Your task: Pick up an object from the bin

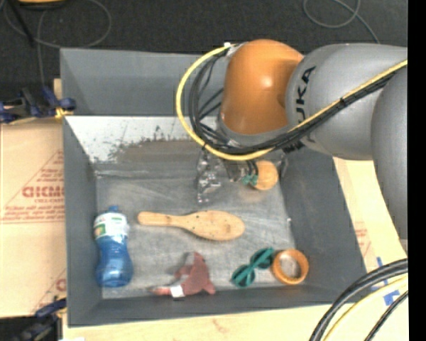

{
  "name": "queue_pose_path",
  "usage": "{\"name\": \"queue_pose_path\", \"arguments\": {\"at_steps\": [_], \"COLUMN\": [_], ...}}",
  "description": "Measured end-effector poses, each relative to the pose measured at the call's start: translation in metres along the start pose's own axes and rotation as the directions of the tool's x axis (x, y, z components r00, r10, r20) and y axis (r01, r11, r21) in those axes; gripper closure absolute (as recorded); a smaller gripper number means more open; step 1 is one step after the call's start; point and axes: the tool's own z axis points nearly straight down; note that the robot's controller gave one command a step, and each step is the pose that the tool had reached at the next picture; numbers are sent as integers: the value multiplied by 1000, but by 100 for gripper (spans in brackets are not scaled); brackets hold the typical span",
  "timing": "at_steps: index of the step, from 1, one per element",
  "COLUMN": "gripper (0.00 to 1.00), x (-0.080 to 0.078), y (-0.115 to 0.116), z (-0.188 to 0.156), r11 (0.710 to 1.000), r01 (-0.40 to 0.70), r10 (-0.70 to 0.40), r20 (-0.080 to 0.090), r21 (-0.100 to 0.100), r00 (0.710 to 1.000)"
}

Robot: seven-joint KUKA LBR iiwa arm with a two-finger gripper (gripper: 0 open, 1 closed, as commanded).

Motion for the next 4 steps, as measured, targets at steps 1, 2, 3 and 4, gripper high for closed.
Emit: {"name": "queue_pose_path", "arguments": {"at_steps": [1,2,3,4], "gripper": [0,0,0,100], "x": [23,23,15,5], "y": [3,3,37,50], "z": [-10,-9,40,114], "r11": [999,999,1000,1000], "r01": [-38,-38,3,-5], "r10": [38,38,-3,5], "r20": [-2,-2,7,8], "r21": [-2,-2,0,-4], "r00": [999,999,1000,1000]}}
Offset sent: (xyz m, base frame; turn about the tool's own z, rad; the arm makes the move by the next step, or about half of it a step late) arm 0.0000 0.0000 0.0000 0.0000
